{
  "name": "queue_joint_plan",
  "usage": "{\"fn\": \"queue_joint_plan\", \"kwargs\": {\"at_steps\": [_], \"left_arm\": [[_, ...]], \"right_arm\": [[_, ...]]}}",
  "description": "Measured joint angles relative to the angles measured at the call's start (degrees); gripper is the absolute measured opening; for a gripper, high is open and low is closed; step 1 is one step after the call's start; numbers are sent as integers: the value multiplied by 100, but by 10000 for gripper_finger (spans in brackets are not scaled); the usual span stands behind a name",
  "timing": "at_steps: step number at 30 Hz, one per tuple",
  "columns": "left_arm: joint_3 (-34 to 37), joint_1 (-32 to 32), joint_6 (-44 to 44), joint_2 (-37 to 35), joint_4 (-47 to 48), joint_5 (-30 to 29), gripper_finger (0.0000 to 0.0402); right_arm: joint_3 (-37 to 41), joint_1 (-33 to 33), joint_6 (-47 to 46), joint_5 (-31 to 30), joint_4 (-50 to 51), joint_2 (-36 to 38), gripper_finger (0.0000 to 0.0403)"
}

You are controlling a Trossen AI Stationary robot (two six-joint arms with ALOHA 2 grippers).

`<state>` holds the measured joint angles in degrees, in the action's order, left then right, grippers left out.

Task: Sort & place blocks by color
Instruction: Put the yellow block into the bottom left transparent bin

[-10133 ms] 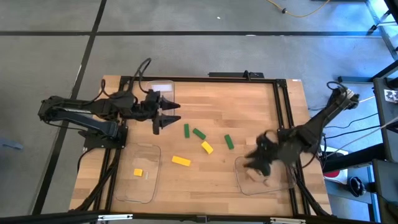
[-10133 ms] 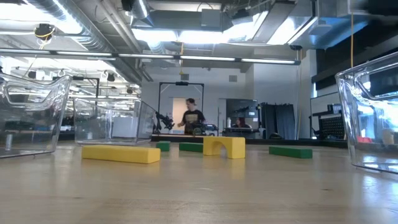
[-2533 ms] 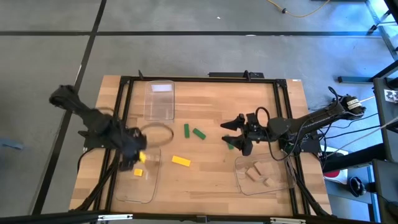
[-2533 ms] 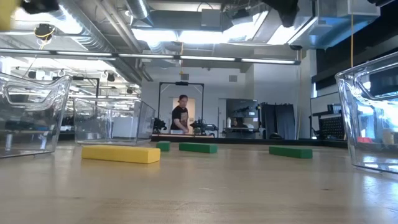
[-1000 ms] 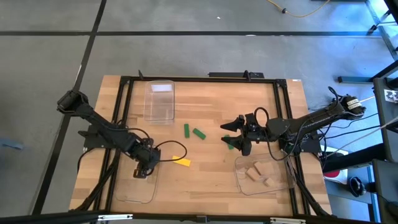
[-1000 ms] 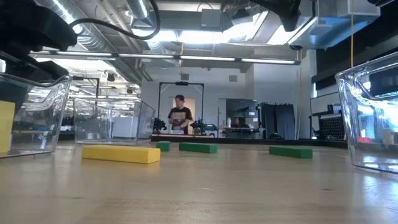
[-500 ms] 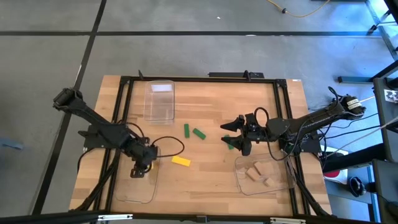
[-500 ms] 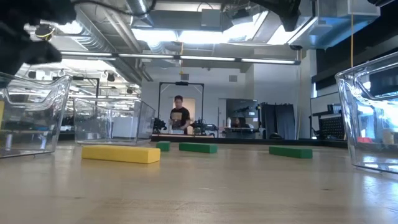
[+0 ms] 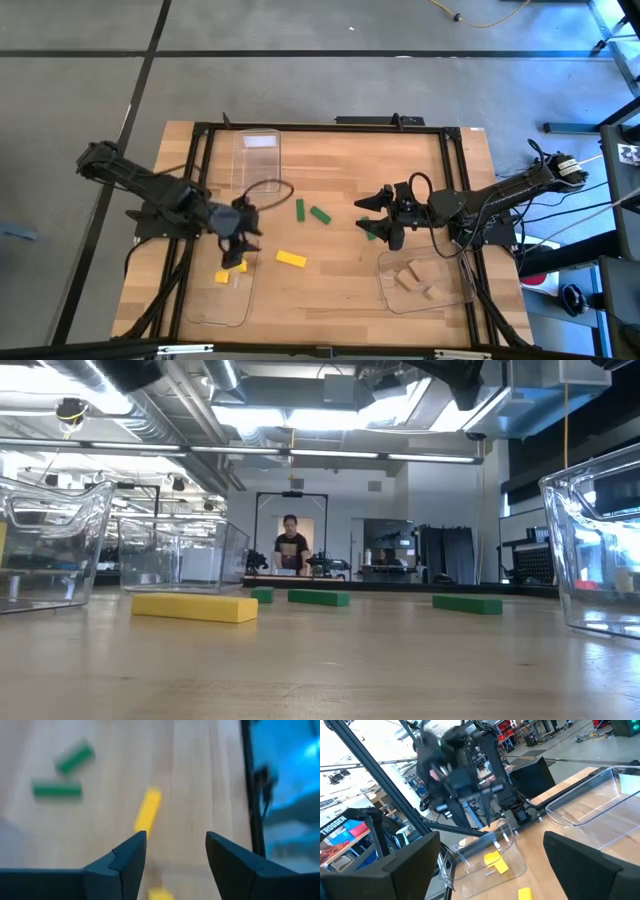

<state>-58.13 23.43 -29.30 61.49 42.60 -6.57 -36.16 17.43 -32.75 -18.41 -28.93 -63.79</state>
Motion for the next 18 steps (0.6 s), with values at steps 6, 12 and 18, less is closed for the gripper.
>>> {"fn": "queue_joint_plan", "kwargs": {"at_steps": [6, 12, 18], "left_arm": [[-268, -756, 956, 208, -1150, 36, 196], [-383, -1164, 1090, 667, -1281, 618, 196], [-881, -970, 1621, 1668, -1039, 926, 196]], "right_arm": [[0, 0, 53, 2, -5, 1, 357], [0, 1, 318, 1, 3, 135, 357], [0, 0, 677, 0, 57, 414, 357]]}}
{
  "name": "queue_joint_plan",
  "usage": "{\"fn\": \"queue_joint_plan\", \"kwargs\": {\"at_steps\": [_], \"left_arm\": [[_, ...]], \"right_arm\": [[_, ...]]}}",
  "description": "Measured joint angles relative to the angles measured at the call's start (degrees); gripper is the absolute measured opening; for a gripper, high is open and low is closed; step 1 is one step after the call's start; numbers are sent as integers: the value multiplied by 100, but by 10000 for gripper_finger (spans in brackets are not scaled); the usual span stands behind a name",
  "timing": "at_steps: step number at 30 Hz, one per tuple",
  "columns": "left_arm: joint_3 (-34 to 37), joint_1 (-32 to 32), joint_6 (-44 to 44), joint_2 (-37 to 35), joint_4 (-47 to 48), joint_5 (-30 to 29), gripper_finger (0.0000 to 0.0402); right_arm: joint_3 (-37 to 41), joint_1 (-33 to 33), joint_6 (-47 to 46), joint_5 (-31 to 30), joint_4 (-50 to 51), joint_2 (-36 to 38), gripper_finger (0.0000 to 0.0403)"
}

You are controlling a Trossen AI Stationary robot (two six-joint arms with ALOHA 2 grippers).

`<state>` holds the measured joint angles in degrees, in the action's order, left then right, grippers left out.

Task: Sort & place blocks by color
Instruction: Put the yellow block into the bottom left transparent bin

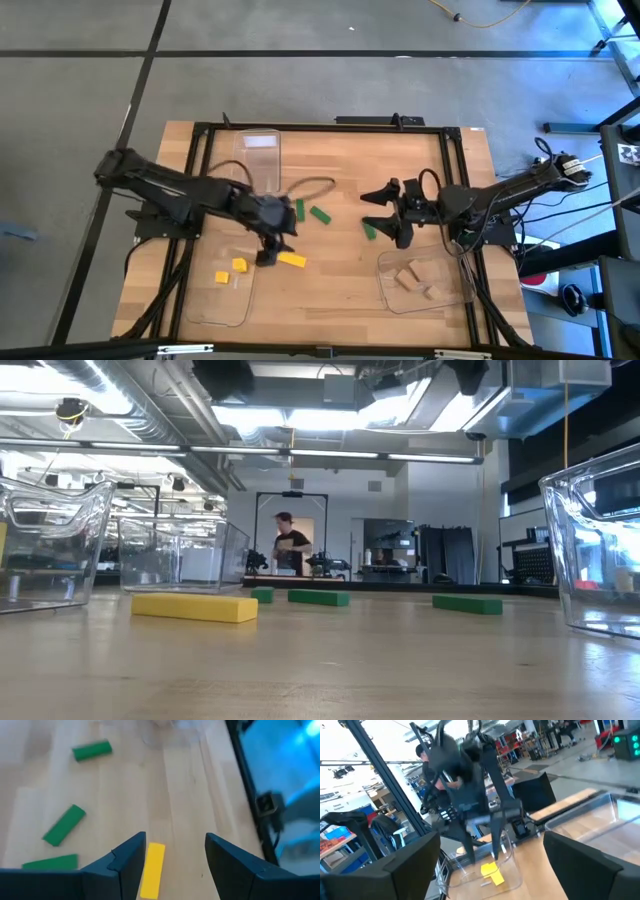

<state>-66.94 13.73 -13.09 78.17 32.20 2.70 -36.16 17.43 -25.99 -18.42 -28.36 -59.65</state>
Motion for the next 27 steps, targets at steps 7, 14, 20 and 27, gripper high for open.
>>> {"fn": "queue_joint_plan", "kwargs": {"at_steps": [7, 14, 20, 27], "left_arm": [[-767, 277, 394, 1427, 978, -71, 197], [-940, 333, 467, 2427, 1074, -128, 227], [-939, 335, 472, 2936, 1060, -510, 259], [-937, 322, 743, 3397, 1062, -239, 269]], "right_arm": [[0, 0, 400, -2, 8, 306, 357], [0, 1, 424, 0, 78, 351, 357], [0, 0, 542, 0, 112, 351, 357], [0, 0, 571, 0, 111, 351, 357]]}}
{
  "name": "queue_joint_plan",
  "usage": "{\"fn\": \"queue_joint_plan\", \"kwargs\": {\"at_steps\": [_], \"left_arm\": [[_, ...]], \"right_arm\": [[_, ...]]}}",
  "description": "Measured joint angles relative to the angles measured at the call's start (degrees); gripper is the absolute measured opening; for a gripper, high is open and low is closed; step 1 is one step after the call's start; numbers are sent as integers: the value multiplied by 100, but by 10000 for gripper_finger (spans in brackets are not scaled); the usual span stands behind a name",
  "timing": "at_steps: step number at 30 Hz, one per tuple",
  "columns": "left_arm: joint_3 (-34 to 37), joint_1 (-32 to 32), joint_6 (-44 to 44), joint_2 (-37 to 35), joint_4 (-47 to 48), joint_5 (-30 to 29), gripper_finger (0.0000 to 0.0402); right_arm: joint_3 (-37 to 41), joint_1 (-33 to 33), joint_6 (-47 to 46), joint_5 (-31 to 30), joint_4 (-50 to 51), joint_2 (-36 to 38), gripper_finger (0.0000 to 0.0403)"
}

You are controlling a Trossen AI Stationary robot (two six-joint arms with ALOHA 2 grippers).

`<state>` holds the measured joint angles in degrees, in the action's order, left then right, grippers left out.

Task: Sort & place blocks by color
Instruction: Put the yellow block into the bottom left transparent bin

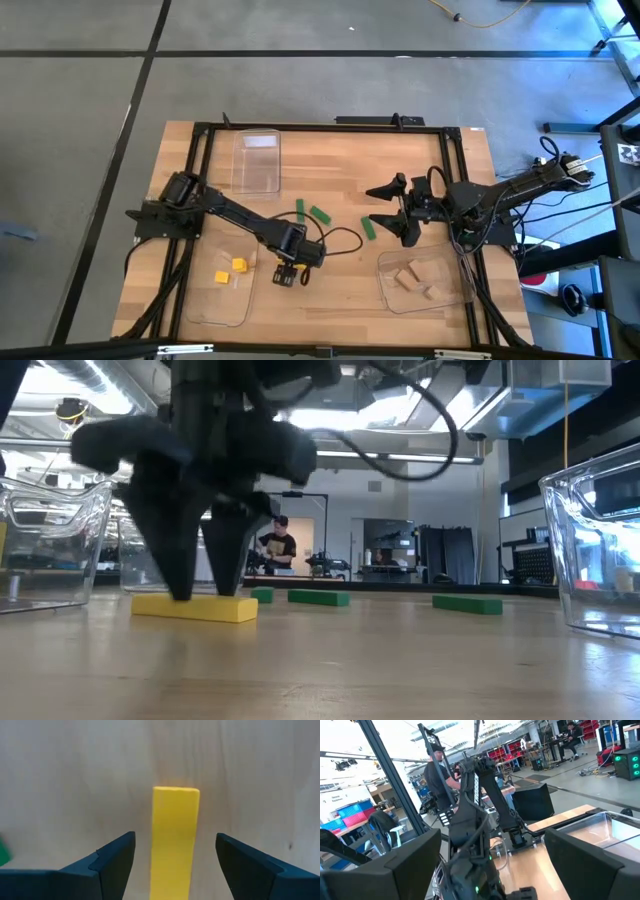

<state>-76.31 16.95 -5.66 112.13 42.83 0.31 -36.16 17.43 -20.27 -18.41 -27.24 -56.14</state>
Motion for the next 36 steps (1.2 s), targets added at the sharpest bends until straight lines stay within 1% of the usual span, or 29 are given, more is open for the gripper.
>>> {"fn": "queue_joint_plan", "kwargs": {"at_steps": [4, 10, 13, 16, 20, 21, 23, 26, 30, 33, 36], "left_arm": [[-3, 63, 161, 203, 9, -37, 266], [-24, 92, 170, 313, 33, -192, 265], [-20, 92, 183, 322, 22, -205, 254], [-15, 84, 193, 326, 24, -207, 216], [-5, 64, 311, 270, 23, -181, 129], [5, 39, 321, 221, 18, -189, 112], [23, -59, 342, 89, 5, -247, 111], [38, -298, 321, -396, 77, -296, 111], [136, -592, 209, -1343, -145, -298, 111], [493, -787, -7, -2234, -826, -336, 111], [1113, -872, -439, -3210, -1932, -499, 111]], "right_arm": [[0, 0, 0, 0, 0, 0, 357], [0, 0, -4, 0, -4, -1, 357], [0, 0, -4, 0, -7, -2, 357], [0, 0, 63, -2, -9, -2, 357], [0, 1, 117, -2, -11, -2, 357], [0, 0, 119, -2, -11, -2, 357], [0, 0, 122, -2, -11, -2, 357], [0, 0, 125, -2, -18, -2, 357], [0, 0, 127, -15, -13, -4, 357], [0, 0, 117, -15, 52, -4, 357], [0, 0, 65, -13, 83, -7, 357]]}}
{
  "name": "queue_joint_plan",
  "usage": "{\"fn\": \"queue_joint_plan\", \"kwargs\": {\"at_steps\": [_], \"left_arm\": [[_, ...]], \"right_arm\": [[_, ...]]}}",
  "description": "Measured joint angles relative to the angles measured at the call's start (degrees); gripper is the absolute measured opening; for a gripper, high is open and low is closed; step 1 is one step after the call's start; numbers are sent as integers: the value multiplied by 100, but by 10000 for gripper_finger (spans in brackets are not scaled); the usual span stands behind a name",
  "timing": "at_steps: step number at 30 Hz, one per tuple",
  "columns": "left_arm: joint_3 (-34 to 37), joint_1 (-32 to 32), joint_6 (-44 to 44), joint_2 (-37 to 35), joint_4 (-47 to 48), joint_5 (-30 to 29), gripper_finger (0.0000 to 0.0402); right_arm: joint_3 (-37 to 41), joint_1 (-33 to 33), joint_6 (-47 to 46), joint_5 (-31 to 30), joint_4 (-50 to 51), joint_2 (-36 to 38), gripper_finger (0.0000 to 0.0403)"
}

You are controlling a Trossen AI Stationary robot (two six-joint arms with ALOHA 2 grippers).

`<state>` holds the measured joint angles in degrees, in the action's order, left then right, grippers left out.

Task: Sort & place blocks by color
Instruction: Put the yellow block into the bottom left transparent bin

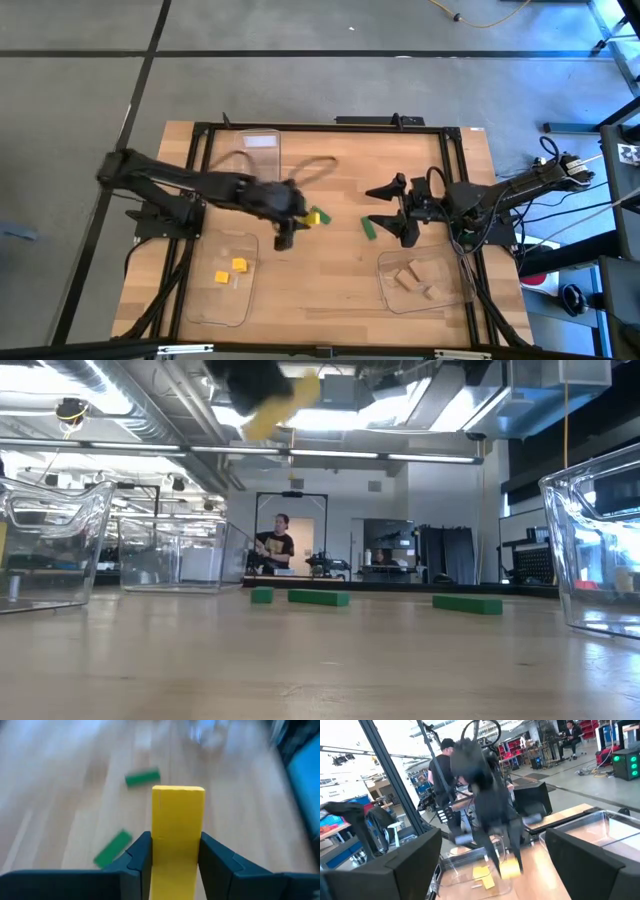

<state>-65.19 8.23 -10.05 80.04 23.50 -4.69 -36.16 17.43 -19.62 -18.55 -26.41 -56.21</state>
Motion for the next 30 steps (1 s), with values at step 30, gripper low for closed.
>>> {"fn": "queue_joint_plan", "kwargs": {"at_steps": [30], "left_arm": [[172, 2355, -3213, -1869, 1882, -806, 111]], "right_arm": [[-192, 0, -81, 13, 270, -528, 357]]}}
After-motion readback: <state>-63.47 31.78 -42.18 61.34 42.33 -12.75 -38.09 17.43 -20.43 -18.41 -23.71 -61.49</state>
